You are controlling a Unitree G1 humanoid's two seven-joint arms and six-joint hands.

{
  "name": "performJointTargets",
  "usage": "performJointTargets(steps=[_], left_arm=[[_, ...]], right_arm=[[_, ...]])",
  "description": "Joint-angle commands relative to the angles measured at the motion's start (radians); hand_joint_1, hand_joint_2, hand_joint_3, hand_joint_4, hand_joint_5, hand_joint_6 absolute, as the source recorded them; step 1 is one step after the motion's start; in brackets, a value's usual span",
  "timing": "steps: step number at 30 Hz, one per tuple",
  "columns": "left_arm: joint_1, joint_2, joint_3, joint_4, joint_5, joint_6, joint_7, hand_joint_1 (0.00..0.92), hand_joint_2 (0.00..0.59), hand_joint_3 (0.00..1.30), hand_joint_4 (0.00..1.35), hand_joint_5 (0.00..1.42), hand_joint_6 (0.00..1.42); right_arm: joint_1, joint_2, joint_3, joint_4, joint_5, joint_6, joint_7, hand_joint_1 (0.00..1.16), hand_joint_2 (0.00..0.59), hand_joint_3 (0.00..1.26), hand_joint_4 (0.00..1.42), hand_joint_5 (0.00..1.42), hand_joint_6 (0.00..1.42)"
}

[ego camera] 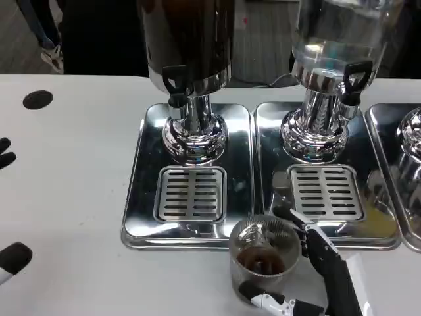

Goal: Grasp the cup under the faucet to collect the drink, then remove the cup.

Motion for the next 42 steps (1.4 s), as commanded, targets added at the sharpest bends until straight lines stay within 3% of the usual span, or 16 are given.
performJointTargets(steps=[1,12,24,31,38,42], left_arm=[[0.008,0.003,0.006,-0.01,-0.001,0.007,-0.002,0.0,0.005,0.0,0.0,0.0,0.0],[0.009,0.0,0.003,-0.006,-0.002,0.005,-0.002,0.0,0.0,0.0,0.0,0.0,0.0],[0.003,0.001,-0.002,-0.007,-0.003,0.005,-0.004,0.0,0.0,0.0,0.0,0.0,0.0],[-0.009,-0.004,-0.017,0.011,0.002,0.005,-0.002,0.0,0.0,0.0,0.0,0.0,0.0],[-0.025,-0.007,-0.032,0.042,0.0,-0.002,0.0,0.0,0.0,0.0,0.0,0.0,0.0],[-0.042,-0.015,-0.042,0.074,-0.001,-0.009,0.01,0.0,0.0,0.0,0.0,0.0,0.0]], right_arm=[[0.0,0.005,0.003,-0.021,-0.005,-0.031,-0.02,0.98,0.159,0.19,0.28,0.38,0.42],[0.006,-0.003,0.016,-0.035,0.001,-0.029,0.001,0.97,0.157,0.1,0.09,0.2,0.38],[0.029,-0.017,0.024,-0.068,0.024,-0.03,0.026,0.95,0.163,0.04,0.0,0.0,0.1],[0.07,-0.037,0.016,-0.156,0.064,-0.019,0.076,0.9,0.167,0.01,0.0,0.0,0.01],[0.135,-0.058,-0.016,-0.29,0.145,-0.006,0.135,0.86,0.185,0.01,0.0,0.0,0.0],[0.161,-0.082,-0.073,-0.353,0.207,0.016,0.169,0.79,0.245,0.06,0.0,0.0,0.0]])
